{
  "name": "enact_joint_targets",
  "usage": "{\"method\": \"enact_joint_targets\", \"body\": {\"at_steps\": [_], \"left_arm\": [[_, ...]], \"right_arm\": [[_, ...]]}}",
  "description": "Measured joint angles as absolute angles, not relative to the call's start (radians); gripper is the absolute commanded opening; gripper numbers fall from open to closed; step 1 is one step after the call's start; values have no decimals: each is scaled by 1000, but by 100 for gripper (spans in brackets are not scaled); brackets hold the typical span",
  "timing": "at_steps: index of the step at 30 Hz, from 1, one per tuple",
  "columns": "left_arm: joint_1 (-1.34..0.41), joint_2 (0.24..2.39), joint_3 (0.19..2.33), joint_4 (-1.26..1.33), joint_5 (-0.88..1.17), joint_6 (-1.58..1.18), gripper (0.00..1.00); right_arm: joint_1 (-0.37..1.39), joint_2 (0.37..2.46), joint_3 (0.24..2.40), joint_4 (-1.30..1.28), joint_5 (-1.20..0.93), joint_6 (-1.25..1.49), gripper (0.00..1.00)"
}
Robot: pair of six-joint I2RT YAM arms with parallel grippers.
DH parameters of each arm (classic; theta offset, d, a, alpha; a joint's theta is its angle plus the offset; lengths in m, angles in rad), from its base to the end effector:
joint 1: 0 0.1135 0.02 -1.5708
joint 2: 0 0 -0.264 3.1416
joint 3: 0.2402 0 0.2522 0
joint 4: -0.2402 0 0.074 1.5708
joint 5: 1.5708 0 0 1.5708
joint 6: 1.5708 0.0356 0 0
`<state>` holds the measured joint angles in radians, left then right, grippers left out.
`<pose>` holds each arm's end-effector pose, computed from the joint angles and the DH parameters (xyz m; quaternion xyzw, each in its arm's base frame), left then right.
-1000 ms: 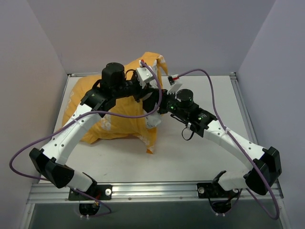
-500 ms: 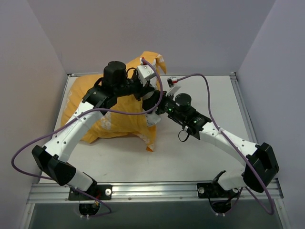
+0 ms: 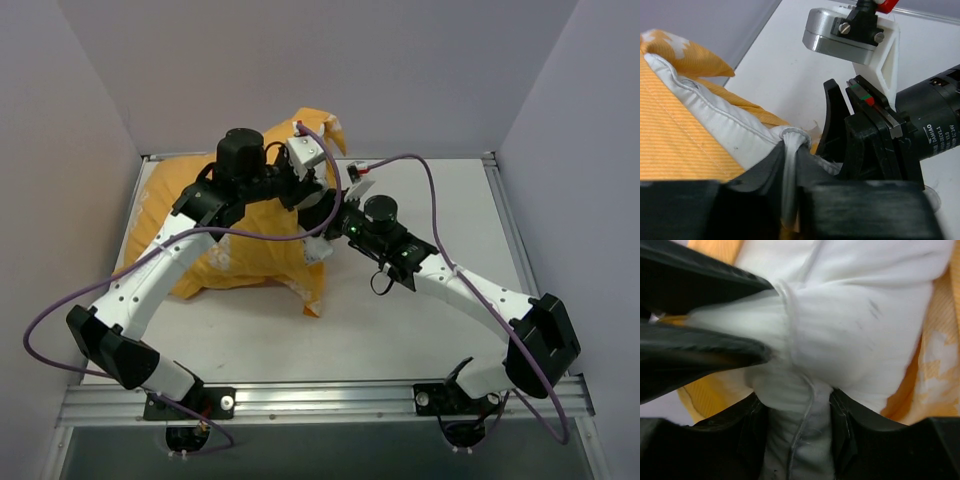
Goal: Remove the pillowcase from the pillow
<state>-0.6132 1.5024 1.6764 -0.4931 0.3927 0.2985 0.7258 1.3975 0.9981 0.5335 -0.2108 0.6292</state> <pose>0.2656 -0.2035 0.4448 0.4525 0.6634 -0.2462 0.5427 0.2429 0.2255 0.3481 -0.1107 0.6499 0.5233 0.5400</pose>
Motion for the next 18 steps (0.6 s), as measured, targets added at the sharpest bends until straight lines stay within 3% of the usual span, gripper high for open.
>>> {"method": "enact_joint_targets", "body": {"at_steps": [1, 3, 4, 5, 12, 18], "left_arm": [[-614, 1502, 1676, -490, 392, 305, 62], [-624, 1496, 1676, -471, 403, 311, 82], [-629, 1487, 1676, -466, 377, 326, 98], [-630, 1478, 1678, -459, 371, 336, 94], [-631, 1406, 1734, -479, 383, 334, 94], [-489, 1382, 1789, -654, 393, 496, 94]], "right_arm": [[725, 1396, 995, 533, -214, 630, 0], [725, 1395, 978, 533, -214, 631, 0], [722, 1392, 962, 534, -213, 631, 0], [715, 1387, 937, 532, -213, 631, 0], [665, 1386, 819, 511, -237, 665, 0], [621, 1384, 745, 605, -282, 722, 0]]}}
